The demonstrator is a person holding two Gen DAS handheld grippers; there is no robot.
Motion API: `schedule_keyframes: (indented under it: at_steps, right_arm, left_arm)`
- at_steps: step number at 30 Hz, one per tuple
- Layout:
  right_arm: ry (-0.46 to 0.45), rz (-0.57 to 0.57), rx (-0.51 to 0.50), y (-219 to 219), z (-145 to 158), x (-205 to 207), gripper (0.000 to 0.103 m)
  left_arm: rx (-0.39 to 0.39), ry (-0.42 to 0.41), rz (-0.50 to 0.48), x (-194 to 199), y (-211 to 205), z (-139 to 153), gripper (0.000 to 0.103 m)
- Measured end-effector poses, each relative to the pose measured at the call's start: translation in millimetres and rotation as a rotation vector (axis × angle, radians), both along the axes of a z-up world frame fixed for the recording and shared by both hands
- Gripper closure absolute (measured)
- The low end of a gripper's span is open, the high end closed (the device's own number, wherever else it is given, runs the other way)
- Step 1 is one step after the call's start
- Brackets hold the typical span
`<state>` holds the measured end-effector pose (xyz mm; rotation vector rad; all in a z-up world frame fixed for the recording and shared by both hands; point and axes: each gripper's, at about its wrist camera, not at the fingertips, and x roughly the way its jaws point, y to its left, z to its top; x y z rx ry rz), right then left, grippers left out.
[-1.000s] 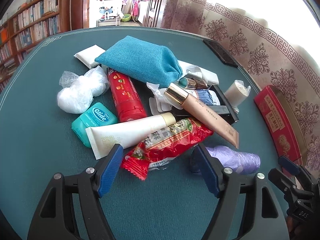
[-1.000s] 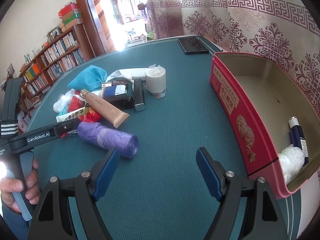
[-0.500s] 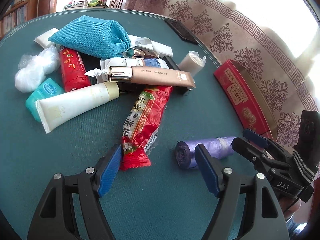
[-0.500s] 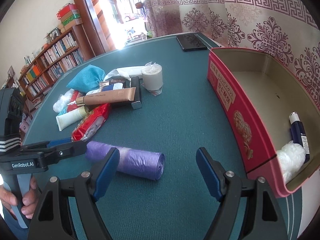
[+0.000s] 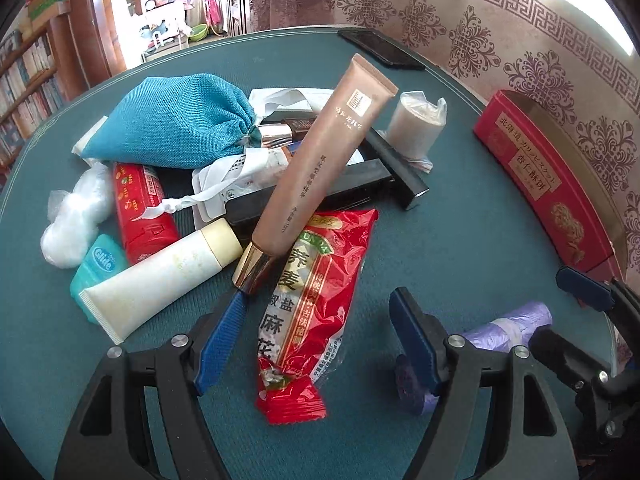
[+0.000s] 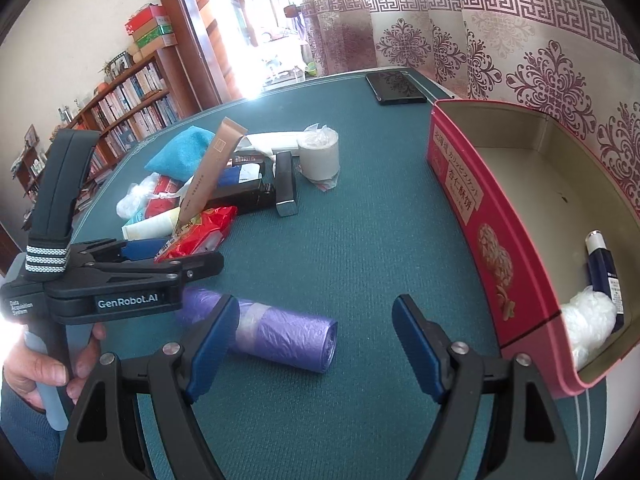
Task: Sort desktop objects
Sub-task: 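Grasp the red snack packet with the left tool while the right tool approaches the purple roll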
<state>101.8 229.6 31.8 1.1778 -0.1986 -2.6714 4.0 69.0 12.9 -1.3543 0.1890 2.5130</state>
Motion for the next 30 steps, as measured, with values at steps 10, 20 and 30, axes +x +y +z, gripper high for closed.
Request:
schedule_keyframes:
  at_steps: [10,20,30]
  right_arm:
    - [0.011,0.107,0.046,-15.4,5.4,6.0,0.021]
    - [0.018,0.226,0.126,-30.8,10.6,5.2,0.021]
    - [0.015,0.405,0.239,-64.1,0.2,-2.5,0.022]
  left_arm:
    - [0.071,0.0,0.041,7.4,-19.8,6.3,0.058]
    - [0.19,-0.054,0.083,30.6,-44.9,8.0,0.059]
    - [0.135,-0.054,0.059,40.4,-44.3,8.0,0.059]
